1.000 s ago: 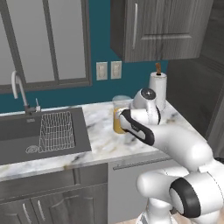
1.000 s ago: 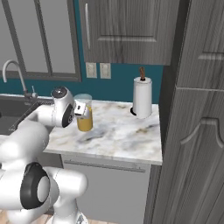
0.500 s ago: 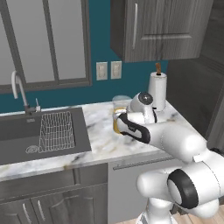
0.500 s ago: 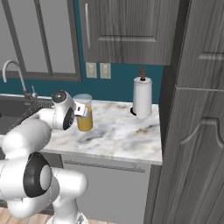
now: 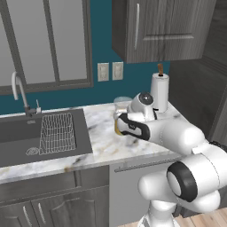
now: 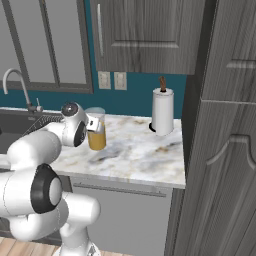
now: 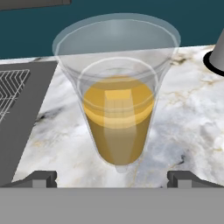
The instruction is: Place the pitcher and cup on the dining counter for serving.
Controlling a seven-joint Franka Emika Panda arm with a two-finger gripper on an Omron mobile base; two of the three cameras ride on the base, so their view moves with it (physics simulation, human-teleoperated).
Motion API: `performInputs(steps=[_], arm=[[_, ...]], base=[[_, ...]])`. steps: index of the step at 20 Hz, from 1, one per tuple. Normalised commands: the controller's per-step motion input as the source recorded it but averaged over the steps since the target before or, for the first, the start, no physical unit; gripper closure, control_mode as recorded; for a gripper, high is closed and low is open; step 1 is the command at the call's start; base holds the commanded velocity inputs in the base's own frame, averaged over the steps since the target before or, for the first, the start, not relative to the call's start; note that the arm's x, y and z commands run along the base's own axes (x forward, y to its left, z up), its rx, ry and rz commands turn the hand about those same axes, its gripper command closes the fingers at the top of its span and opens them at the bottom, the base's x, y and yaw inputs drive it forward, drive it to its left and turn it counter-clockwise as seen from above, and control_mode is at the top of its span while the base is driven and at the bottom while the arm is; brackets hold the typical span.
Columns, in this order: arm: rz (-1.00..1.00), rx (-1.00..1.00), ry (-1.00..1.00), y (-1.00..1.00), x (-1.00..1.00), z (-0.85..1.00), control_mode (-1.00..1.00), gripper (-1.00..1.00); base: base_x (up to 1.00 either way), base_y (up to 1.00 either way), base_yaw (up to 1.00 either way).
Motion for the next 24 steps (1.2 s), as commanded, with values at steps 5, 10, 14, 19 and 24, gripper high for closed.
performInputs(steps=[5,10,14,19,24], arm=[[0.00,0.00,0.00,0.00,0.16,0.00,-1.00,-1.00],[0.00,0.00,0.00,0.00,0.11,-0.03,-1.00,-1.00],[0.00,0.00,0.00,0.00,0.11,-0.02,-1.00,-1.00],[0.00,0.00,0.00,0.00,0.15,-0.02,-1.00,-1.00],[0.00,0.00,0.00,0.00,0.13,-0.04,-1.00,-1.00]], base=[[0.00,0.00,0.00],[0.00,0.00,0.00],[0.00,0.00,0.00],[0.00,0.00,0.00],[0.00,0.00,0.00]])
